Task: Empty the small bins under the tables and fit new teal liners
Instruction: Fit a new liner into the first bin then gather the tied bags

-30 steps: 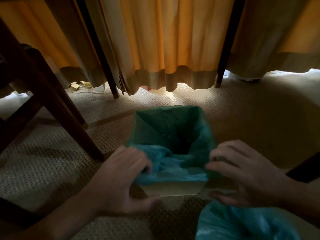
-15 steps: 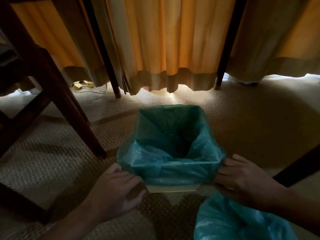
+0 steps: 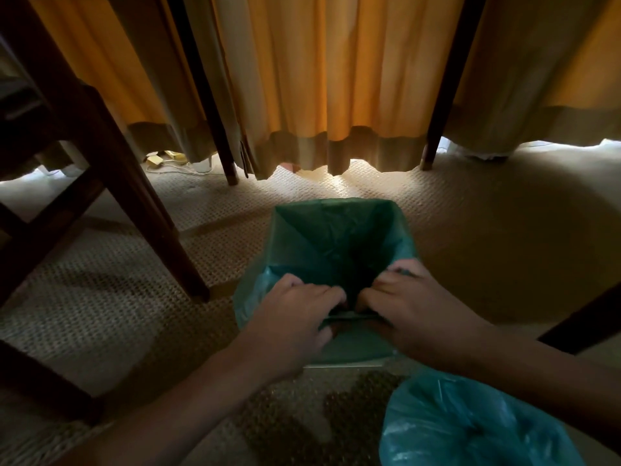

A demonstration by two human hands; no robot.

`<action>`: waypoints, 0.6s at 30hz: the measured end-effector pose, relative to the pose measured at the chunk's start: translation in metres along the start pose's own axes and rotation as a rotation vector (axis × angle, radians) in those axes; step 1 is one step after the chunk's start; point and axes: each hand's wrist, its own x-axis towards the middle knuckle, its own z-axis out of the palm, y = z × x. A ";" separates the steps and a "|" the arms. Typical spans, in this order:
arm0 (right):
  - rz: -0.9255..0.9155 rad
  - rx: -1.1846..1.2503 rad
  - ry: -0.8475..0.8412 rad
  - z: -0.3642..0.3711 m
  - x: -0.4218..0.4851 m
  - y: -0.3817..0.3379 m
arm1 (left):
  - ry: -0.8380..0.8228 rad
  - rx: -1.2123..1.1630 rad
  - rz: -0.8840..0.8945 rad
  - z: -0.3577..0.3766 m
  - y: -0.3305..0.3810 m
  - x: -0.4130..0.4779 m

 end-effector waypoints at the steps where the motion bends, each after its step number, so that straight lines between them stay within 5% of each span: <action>1: -0.002 -0.001 0.012 0.000 -0.004 0.007 | -0.002 0.009 -0.001 0.001 -0.004 -0.006; 11: 0.047 0.084 0.008 -0.012 -0.039 0.040 | 0.190 0.043 -0.007 -0.002 -0.031 -0.037; 15: 0.472 0.496 0.153 -0.023 -0.022 0.024 | 0.432 -0.266 -0.397 -0.017 -0.017 -0.022; 18: 0.773 0.870 0.112 -0.020 -0.007 0.016 | 0.377 -0.744 -0.858 -0.019 -0.008 -0.001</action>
